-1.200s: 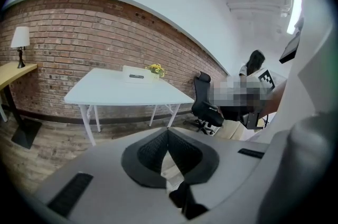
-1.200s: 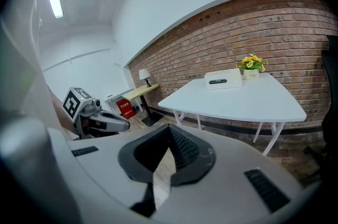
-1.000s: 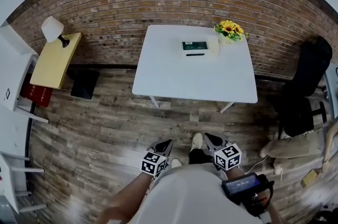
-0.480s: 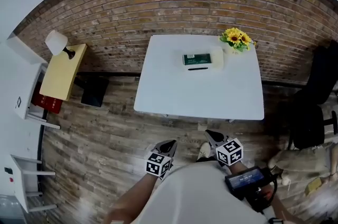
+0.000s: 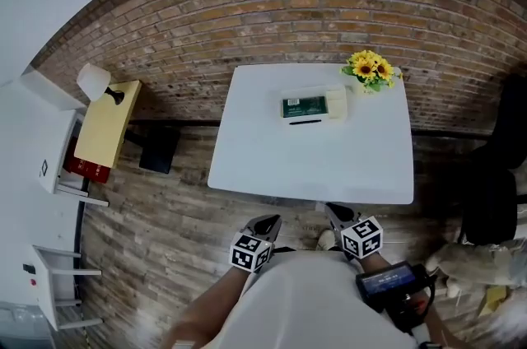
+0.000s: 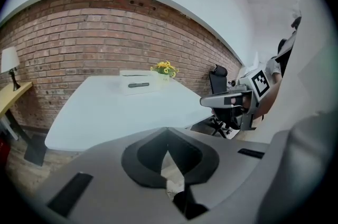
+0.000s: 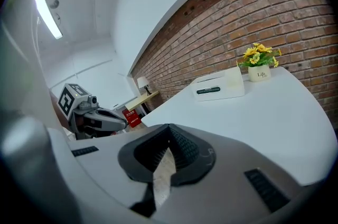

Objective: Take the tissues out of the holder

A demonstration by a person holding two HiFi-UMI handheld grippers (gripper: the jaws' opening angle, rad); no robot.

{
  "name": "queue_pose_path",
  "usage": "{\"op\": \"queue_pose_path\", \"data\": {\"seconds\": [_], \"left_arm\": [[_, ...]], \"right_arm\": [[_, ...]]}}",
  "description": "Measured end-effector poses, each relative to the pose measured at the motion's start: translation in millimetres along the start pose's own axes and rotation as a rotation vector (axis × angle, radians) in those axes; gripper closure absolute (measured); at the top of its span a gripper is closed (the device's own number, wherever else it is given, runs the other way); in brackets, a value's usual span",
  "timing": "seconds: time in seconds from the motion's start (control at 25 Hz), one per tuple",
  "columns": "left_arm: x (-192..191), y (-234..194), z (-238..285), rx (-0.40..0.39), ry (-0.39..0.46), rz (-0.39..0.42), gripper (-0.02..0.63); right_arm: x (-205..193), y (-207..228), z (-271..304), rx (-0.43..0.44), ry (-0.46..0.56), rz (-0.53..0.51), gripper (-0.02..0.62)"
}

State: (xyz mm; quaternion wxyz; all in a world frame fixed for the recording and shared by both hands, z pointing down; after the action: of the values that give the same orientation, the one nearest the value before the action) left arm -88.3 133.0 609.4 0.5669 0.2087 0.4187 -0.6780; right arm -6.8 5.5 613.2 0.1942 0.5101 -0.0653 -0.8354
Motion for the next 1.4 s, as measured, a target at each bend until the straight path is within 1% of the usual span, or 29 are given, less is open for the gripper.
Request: {"op": "queue_pose_path", "data": {"seconds": [0.12,0.2,0.32,0.44,0.64,0.8,0.96,1.16,1.24,1.4], "left_arm": [[9,-8,9,0.0,-0.017,0.007,0.598],[21,-14,16,-0.001,-0.014,0.015,0.598],[34,-23,22,-0.017,-0.01,0.03,0.598],[43,-38,30,-0.036,-0.008,0.046,0.598],[66,-62,55,-0.119,-0.014,0.072,0.598],[92,-86,70,-0.189,-0.016,0.107,0.598],[103,-108,74,-0.262,-0.046,0.15,0.598],[115,-141,74,-0.305,-0.081,0.188,0.598],[123,-152,78,-0.313,-0.094,0.211,0.598],[141,-165,89,-0.3,-0.098,0.248,0.597]], "right_arm": [[5,11,2,-0.015,0.01,0.027,0.589],[6,20,6,-0.026,0.004,0.036,0.589],[7,25,10,-0.043,-0.007,0.044,0.589],[15,34,19,-0.079,-0.001,0.053,0.589],[26,50,31,-0.171,0.004,0.092,0.589],[44,55,48,-0.233,0.016,0.102,0.589],[63,52,71,-0.292,0.035,0.107,0.589],[81,41,88,-0.345,0.047,0.106,0.589],[79,43,89,-0.368,0.038,0.113,0.589],[69,49,90,-0.392,0.019,0.146,0.589]]}}
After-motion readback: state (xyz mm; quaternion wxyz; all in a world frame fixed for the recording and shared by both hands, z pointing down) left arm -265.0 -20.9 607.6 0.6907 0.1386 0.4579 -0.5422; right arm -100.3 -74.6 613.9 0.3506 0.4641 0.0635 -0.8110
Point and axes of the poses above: the fingertips, and each gripper's own axes: z forward along the fingers, y to its right, x out of its top, the point moved 1 cm from there along -z, backward along the fingers, and after that the axes turned 13 degrees about -x, right-handed, at the moved point
